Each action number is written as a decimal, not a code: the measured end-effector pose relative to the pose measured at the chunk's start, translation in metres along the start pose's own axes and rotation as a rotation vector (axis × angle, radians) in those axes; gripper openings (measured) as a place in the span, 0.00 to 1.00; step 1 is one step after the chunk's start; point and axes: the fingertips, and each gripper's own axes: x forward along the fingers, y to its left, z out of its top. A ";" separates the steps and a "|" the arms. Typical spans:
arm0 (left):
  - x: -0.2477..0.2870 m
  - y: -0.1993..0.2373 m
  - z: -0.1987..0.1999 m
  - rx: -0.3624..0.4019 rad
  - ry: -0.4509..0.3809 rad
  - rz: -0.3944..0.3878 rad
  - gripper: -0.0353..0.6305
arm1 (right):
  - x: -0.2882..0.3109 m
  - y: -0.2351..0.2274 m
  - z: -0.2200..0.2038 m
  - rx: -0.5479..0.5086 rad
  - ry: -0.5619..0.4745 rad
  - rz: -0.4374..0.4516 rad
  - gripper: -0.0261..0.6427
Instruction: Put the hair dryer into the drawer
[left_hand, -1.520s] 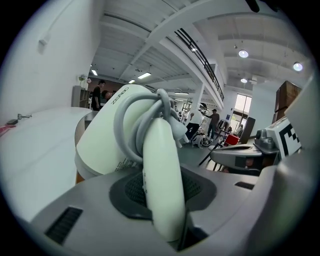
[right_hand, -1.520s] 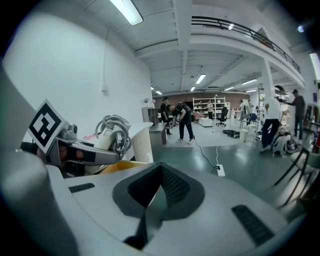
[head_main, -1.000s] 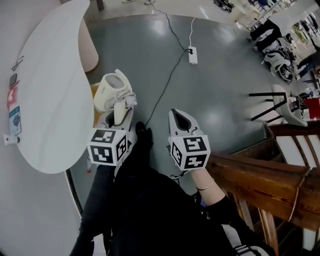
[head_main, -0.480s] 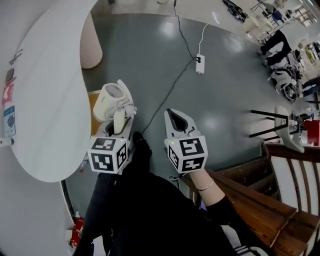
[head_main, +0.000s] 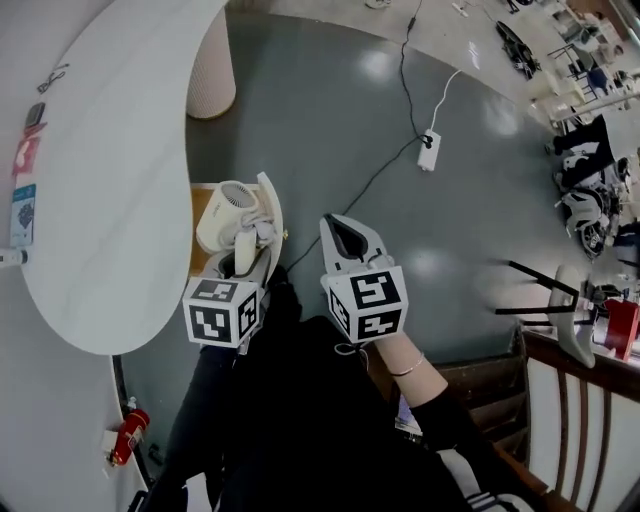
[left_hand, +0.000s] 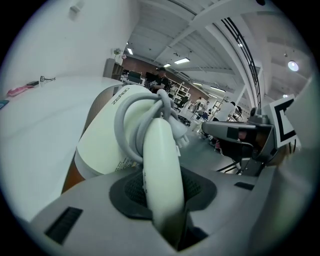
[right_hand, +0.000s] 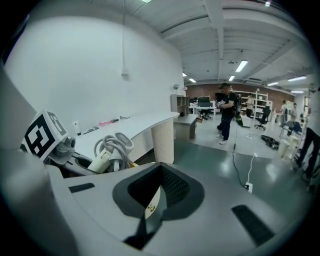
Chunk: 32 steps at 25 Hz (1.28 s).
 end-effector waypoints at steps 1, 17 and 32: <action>0.002 0.002 0.000 -0.002 0.001 0.006 0.24 | 0.006 0.002 0.002 -0.016 0.004 0.019 0.04; 0.025 0.017 -0.006 -0.156 0.012 0.069 0.24 | 0.082 0.008 0.024 -0.195 0.181 0.295 0.04; 0.046 0.065 -0.025 -0.299 0.127 0.112 0.24 | 0.158 0.060 0.031 -0.359 0.315 0.506 0.04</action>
